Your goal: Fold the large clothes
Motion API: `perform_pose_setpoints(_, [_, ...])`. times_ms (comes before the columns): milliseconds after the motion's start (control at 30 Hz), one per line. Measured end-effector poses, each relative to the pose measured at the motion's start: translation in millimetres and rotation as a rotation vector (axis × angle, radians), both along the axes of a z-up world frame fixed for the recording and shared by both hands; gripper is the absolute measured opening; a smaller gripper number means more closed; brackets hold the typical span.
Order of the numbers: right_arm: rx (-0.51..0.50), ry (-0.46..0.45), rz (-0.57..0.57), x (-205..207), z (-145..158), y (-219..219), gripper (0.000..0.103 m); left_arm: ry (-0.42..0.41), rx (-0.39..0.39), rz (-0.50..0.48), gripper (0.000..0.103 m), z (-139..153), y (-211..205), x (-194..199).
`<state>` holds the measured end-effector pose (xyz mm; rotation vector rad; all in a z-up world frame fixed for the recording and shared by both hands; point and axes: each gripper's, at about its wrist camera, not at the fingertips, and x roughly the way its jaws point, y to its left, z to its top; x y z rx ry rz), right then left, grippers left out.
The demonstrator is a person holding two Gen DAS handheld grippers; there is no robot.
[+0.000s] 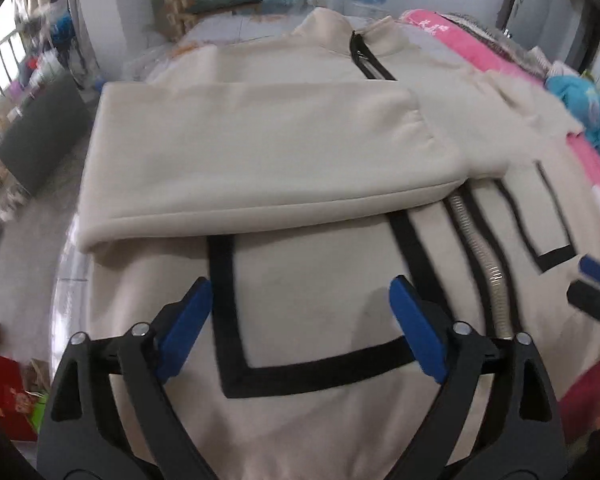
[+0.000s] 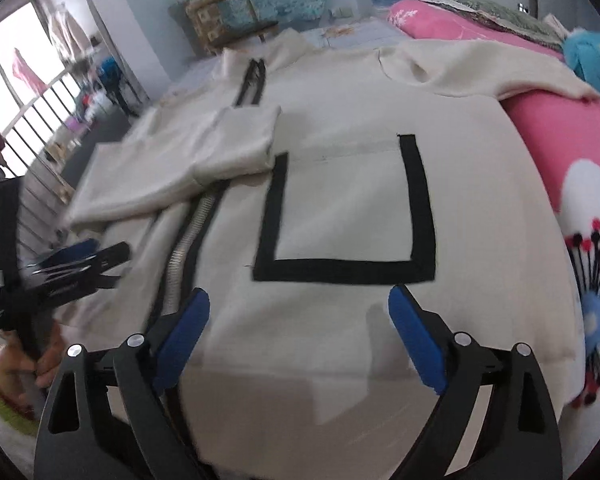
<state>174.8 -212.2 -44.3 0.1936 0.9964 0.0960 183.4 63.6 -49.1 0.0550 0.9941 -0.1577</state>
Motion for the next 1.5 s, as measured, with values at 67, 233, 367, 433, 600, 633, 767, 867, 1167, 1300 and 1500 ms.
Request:
perform_pose_setpoints(67, [-0.029, 0.013, 0.0, 4.8, -6.5, 1.6, 0.091, -0.014, 0.022, 0.002, 0.094, -4.3, -0.1, -1.7])
perform_pose_setpoints(233, [-0.195, 0.003, 0.042, 6.8, -15.3, 21.1, 0.097, -0.033, 0.012, 0.008, 0.095, -5.2, 4.7, -6.5])
perform_pose_setpoints(367, [-0.189, -0.001, 0.035, 1.7, -14.8, 18.1, 0.097, -0.043, 0.009, 0.0, 0.095, -10.4, 4.2, -6.0])
perform_pose_setpoints(433, [-0.178, 0.0, 0.044, 1.3, -14.6, 16.0, 0.097, -0.048, 0.008, -0.003, 0.095, -10.3, 4.2, -6.2])
perform_pose_setpoints(600, [-0.179, 0.002, 0.073, 2.3, -16.3, 16.0, 0.097, -0.05, 0.008, -0.016, 0.095, -10.2, 4.1, -7.2])
perform_pose_setpoints(633, [-0.175, 0.006, 0.079, 3.7, -16.2, 15.7, 0.097, -0.052, 0.008, -0.017, 0.095, -10.2, 3.9, -7.3])
perform_pose_setpoints(767, [-0.133, 0.063, 0.125, 9.6, -12.0, 9.7, 0.097, -0.058, 0.005, -0.025, 0.095, -10.1, 3.8, -8.7])
perform_pose_setpoints(867, [-0.068, 0.108, 0.119, 15.8, 1.1, -4.0, 0.097, -0.043, -0.017, -0.036, 0.095, -7.2, 7.8, -8.0])
perform_pose_setpoints(1167, [0.329, 0.094, 0.188, 87.3, 51.9, -34.0, 0.086, -0.141, -0.061, 0.086, 0.09, 12.8, 54.2, -12.2])
perform_pose_setpoints(1300, [0.325, 0.169, 0.222, 141.2, 28.1, -12.2, 0.074, -0.129, -0.065, 0.119, 0.072, 9.8, 65.6, -7.5])
perform_pose_setpoints(1500, [0.178, 0.205, 0.248, 175.8, -3.3, 20.3, 0.038, -0.11, -0.065, 0.169, 0.047, 3.2, 79.5, 2.4])
